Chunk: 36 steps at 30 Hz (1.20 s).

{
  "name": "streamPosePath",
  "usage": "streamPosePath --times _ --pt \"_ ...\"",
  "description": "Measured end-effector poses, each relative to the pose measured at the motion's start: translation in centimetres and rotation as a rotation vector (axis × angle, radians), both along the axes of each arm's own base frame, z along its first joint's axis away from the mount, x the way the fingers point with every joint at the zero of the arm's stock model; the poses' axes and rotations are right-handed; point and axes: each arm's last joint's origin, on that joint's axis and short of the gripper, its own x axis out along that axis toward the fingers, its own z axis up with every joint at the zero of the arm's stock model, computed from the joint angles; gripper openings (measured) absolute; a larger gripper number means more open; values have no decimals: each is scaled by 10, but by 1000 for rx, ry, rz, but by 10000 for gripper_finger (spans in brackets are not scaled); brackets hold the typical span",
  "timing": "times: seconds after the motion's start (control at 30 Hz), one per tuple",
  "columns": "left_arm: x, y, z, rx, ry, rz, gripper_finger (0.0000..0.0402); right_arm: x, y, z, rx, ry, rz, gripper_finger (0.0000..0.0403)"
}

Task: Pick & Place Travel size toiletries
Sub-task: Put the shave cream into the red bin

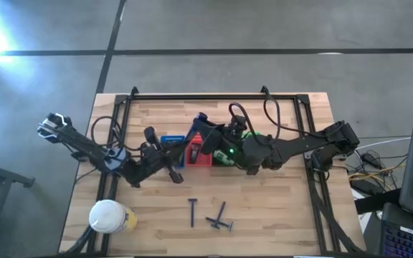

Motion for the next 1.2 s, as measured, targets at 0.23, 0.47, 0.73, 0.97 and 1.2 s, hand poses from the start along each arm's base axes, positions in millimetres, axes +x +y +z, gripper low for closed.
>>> streamPosePath --times 0.23,0.47,0.73,0.97,1.2 --pt "0 0 0 47 37 26 5 0 0 -1 -15 15 -1 121" --pt "-2 3 -1 48 90 133 3 0 1 -2 -82 78 2 170" --pt "-2 5 -5 79 197 239 1 -7 -1 6 -136 105 2 229" --pt "2 7 -23 150 383 317 1 -27 -6 15 -181 229 -2 278" --pt "13 34 -43 131 489 367 0 -65 -17 16 -74 361 -38 316"
